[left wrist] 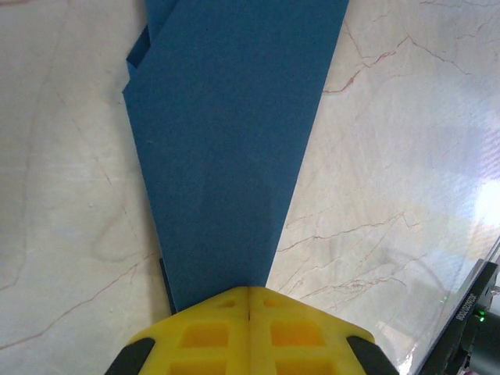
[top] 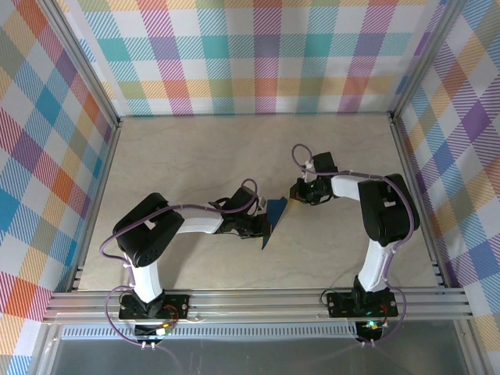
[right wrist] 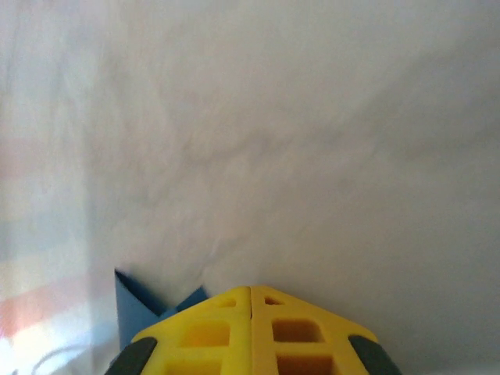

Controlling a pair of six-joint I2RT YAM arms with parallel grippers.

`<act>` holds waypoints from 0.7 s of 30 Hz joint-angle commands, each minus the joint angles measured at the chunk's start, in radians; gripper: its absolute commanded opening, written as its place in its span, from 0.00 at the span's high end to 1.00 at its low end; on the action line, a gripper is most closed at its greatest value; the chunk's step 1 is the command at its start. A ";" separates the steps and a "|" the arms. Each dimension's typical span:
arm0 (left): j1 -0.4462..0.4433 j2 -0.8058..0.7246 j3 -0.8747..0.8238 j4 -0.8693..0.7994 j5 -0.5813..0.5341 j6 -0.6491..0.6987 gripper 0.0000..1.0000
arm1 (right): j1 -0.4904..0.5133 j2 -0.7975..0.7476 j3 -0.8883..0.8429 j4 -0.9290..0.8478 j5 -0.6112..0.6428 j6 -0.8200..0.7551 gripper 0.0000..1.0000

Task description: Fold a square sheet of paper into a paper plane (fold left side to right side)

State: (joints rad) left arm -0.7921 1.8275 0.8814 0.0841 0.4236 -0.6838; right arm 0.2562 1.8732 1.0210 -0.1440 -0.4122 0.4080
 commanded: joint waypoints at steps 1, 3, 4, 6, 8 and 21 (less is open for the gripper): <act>-0.008 0.044 -0.037 -0.172 -0.080 -0.002 1.00 | -0.012 -0.019 0.040 -0.041 0.036 -0.038 0.98; -0.001 0.042 -0.035 -0.166 -0.084 0.003 1.00 | -0.014 -0.054 0.036 -0.050 0.031 -0.036 0.98; 0.007 0.041 -0.032 -0.163 -0.083 0.006 1.00 | -0.014 -0.071 0.030 -0.053 0.025 -0.036 0.98; 0.028 0.044 -0.020 -0.158 -0.079 0.020 1.00 | -0.014 -0.113 0.004 -0.049 0.008 -0.028 0.97; 0.049 0.049 0.002 -0.165 -0.077 0.039 1.00 | -0.014 -0.156 -0.039 -0.035 -0.001 -0.006 0.96; 0.131 0.140 0.172 -0.243 -0.061 0.149 1.00 | -0.014 -0.345 -0.201 -0.040 -0.088 0.036 0.96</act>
State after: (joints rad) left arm -0.6754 1.9224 1.0515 -0.0341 0.4446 -0.5777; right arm 0.2371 1.5650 0.8337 -0.1673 -0.4469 0.4290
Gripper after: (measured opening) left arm 0.062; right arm 0.055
